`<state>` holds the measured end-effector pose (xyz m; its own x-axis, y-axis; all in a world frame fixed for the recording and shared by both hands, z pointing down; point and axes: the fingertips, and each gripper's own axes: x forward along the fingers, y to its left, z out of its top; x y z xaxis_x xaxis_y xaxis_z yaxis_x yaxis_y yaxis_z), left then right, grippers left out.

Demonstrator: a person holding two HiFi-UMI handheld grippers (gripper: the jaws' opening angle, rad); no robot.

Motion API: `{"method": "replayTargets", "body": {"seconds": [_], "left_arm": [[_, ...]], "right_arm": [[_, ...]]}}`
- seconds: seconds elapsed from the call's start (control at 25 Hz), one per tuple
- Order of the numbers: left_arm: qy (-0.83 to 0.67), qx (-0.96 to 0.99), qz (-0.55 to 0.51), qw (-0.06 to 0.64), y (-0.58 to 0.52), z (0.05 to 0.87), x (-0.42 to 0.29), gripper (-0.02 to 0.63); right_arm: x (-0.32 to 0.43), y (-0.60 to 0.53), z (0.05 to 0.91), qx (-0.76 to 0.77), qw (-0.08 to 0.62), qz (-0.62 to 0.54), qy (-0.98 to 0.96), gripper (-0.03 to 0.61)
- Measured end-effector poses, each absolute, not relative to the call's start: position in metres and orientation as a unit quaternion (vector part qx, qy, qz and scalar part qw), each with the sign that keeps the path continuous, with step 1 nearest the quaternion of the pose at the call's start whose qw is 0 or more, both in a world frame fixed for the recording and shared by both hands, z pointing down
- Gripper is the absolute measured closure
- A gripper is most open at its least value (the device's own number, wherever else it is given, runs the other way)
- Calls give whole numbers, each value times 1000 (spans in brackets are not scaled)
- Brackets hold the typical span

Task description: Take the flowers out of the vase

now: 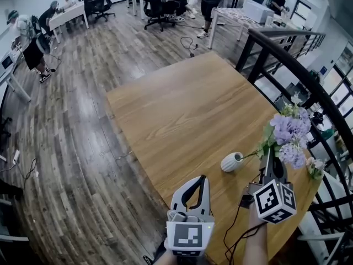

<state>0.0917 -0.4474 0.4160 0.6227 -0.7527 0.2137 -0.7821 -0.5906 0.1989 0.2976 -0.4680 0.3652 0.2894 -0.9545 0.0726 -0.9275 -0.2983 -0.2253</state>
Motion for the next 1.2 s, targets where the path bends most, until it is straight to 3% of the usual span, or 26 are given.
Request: {"method": "replayTargets", "body": {"seconds": [0.56, 1.2], "left_arm": [[-433, 896, 26, 100, -412, 382, 87, 578], [-439, 892, 28, 108, -361, 372, 79, 578]], "right_arm": [[294, -413, 317, -801, 102, -72, 586, 546], [265, -349, 359, -789, 77, -122, 597, 548]]}}
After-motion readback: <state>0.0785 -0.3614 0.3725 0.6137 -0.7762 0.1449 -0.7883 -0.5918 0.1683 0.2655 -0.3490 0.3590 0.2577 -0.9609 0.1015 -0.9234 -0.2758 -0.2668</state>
